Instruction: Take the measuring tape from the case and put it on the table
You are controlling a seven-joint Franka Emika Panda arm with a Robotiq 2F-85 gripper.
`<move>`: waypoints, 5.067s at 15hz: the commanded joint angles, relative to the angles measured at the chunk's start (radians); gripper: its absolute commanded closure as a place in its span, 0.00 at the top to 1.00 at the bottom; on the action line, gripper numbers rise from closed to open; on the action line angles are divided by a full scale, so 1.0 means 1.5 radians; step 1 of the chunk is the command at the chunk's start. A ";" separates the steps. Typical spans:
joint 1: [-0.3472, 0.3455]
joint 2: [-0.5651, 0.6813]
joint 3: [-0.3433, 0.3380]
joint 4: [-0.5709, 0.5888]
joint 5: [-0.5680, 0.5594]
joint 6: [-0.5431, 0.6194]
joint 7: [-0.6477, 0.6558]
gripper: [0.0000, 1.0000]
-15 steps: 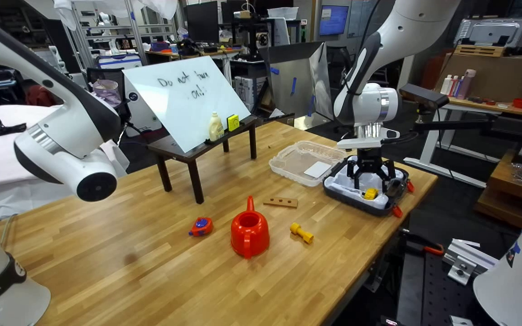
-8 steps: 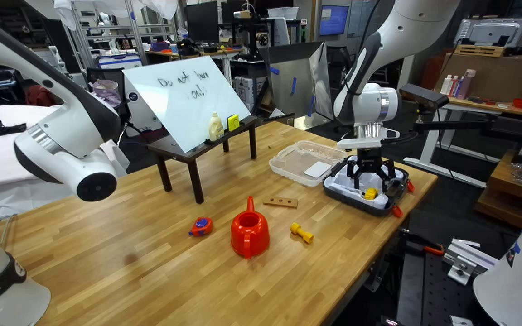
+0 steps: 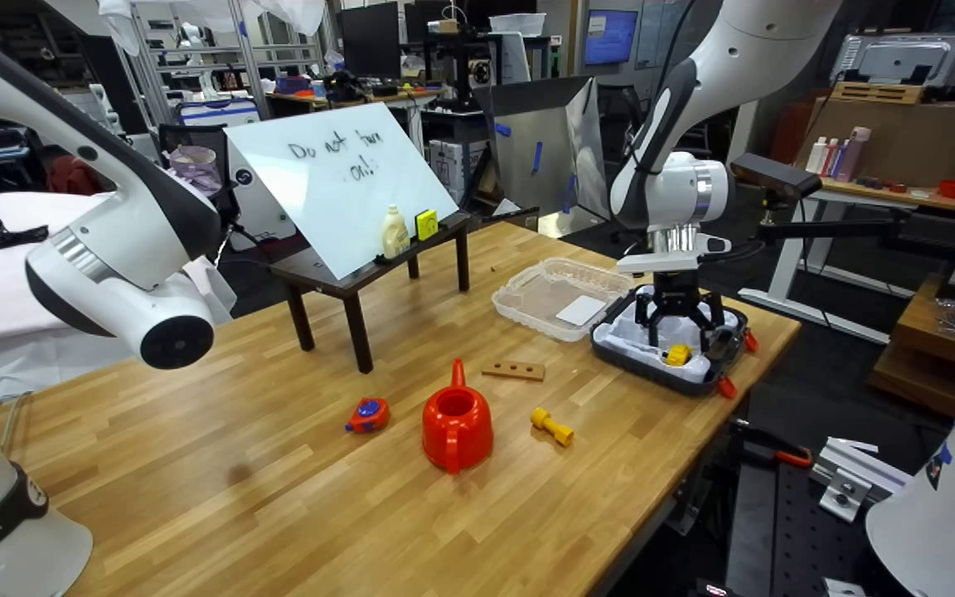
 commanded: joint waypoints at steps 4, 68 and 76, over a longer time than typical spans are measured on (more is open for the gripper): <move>0.007 -0.003 0.000 0.014 -0.009 -0.027 0.000 1.00; 0.167 -0.176 0.153 -0.165 -0.114 0.088 -0.266 0.08; 0.160 -0.121 0.150 -0.116 -0.111 0.072 -0.299 0.09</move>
